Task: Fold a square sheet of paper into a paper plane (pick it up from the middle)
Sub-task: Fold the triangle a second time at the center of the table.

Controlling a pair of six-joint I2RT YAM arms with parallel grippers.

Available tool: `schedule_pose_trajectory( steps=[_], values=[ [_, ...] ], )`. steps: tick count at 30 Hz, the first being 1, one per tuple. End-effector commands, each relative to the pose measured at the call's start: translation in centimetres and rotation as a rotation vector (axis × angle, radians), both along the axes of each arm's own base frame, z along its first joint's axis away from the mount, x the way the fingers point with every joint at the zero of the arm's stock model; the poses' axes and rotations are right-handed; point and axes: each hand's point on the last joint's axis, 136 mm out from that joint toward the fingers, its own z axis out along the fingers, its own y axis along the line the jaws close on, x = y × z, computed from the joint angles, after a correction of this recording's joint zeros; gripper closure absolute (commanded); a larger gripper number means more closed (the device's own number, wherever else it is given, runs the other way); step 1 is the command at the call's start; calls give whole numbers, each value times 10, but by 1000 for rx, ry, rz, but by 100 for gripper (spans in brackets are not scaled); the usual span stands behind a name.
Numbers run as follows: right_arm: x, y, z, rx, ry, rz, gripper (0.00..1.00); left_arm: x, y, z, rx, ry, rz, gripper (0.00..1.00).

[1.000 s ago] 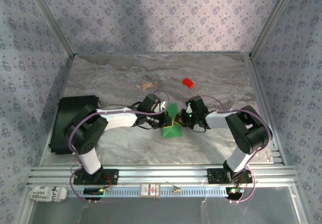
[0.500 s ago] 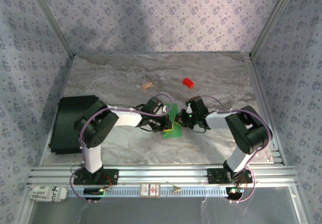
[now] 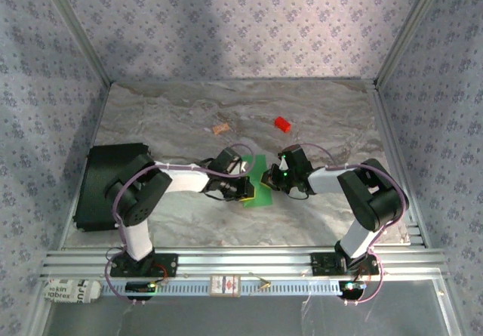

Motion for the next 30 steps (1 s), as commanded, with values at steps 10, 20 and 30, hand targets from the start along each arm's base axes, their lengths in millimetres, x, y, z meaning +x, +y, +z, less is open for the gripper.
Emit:
schedule_pose_trajectory(
  steps=[10, 20, 30],
  values=[
    [-21, -26, -30, -121, 108, -45, 98, -15, 7, 20, 12, -38, -43, 90],
    [-22, -26, -32, -119, 110, -43, 98, -5, -4, 11, 2, -22, -24, 93],
    [-23, -29, -33, -120, 112, -47, 98, -37, 31, -14, 87, 62, -12, 94]
  ],
)
